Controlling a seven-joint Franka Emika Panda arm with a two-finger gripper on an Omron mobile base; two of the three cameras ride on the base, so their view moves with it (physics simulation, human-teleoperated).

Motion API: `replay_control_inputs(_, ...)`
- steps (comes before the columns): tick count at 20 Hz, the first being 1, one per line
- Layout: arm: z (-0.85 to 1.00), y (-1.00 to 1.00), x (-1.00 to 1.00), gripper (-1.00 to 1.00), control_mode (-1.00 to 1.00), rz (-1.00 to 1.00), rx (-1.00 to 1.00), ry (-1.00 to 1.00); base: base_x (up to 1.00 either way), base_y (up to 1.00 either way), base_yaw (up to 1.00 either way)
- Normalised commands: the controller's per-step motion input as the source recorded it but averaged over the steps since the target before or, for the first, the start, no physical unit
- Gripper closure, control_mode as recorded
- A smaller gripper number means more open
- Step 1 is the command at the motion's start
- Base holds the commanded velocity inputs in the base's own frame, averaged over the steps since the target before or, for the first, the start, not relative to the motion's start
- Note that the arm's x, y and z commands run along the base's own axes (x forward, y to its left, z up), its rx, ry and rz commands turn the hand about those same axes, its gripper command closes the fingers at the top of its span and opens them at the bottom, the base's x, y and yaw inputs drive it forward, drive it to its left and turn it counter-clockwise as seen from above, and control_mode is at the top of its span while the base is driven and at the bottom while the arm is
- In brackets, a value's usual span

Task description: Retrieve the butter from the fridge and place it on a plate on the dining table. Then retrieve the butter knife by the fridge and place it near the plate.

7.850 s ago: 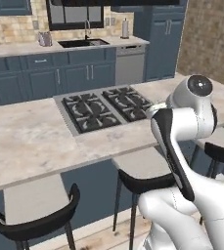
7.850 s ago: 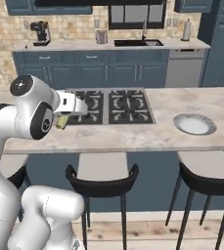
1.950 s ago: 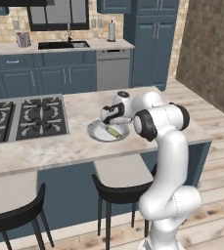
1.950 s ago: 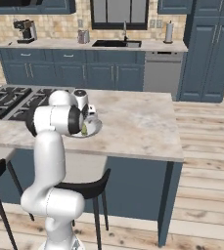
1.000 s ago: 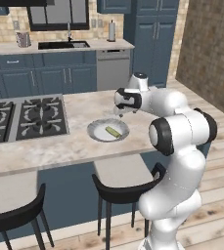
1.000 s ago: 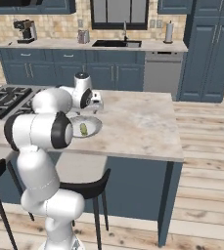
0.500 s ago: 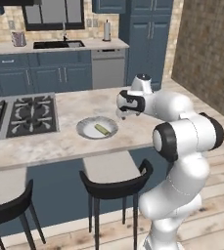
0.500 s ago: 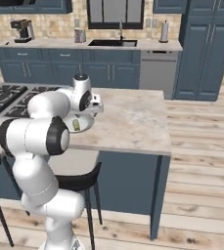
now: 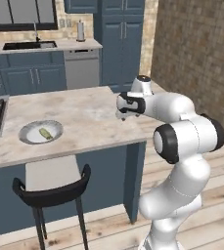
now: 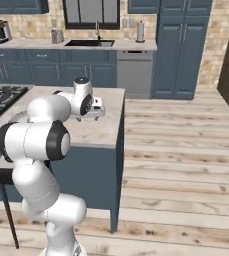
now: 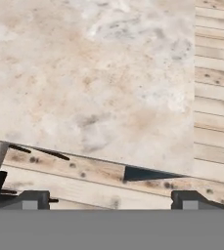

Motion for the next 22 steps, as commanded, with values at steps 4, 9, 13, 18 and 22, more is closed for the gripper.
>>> replay_control_inputs(4,0.00,0.00,0.00,-1.00,1.00,0.00,0.00,0.00,0.01,-1.00,-0.04)
replay_control_inputs(9,0.00,0.00,0.00,-1.00,1.00,0.00,0.00,0.00,0.29,-1.00,0.00)
replay_control_inputs(13,0.00,0.00,0.00,-1.00,1.00,0.00,0.00,0.00,0.65,-0.74,0.00)
replay_control_inputs(18,0.00,0.00,0.00,-1.00,1.00,0.00,0.00,0.00,1.00,-0.07,0.00)
replay_control_inputs(22,0.00,0.00,0.00,-1.00,1.00,0.00,0.00,0.00,1.00,0.00,0.00)
